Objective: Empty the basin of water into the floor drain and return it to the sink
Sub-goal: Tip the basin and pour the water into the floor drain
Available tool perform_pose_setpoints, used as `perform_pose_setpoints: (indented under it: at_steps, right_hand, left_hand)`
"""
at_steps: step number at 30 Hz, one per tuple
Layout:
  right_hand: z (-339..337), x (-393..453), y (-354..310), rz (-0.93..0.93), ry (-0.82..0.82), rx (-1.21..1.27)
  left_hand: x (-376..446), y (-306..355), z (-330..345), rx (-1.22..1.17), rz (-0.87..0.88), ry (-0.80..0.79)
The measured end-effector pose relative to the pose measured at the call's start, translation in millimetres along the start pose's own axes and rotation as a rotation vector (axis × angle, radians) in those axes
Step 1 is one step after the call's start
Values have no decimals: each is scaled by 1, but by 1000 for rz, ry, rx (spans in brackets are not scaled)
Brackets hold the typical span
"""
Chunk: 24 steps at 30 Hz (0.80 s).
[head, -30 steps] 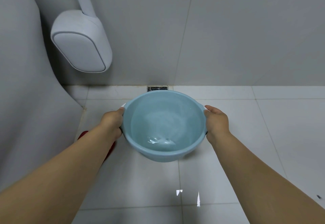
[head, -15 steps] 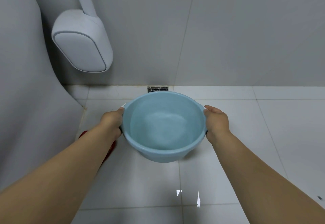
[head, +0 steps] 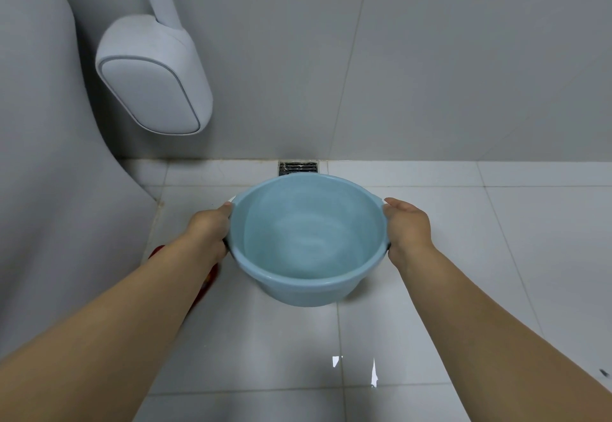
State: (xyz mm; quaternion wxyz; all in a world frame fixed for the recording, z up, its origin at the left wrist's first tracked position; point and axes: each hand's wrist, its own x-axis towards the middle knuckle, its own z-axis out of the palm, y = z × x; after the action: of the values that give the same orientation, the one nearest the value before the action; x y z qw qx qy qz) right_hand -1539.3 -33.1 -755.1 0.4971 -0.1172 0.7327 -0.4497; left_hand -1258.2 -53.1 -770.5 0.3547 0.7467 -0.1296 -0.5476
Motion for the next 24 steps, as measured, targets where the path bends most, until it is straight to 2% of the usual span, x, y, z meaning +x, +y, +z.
perform_pose_setpoints:
  at_steps: [24]
  right_hand:
    - [0,0,-3,17,9,-6]
  left_hand:
    - [2,1,3,-2,-8,1]
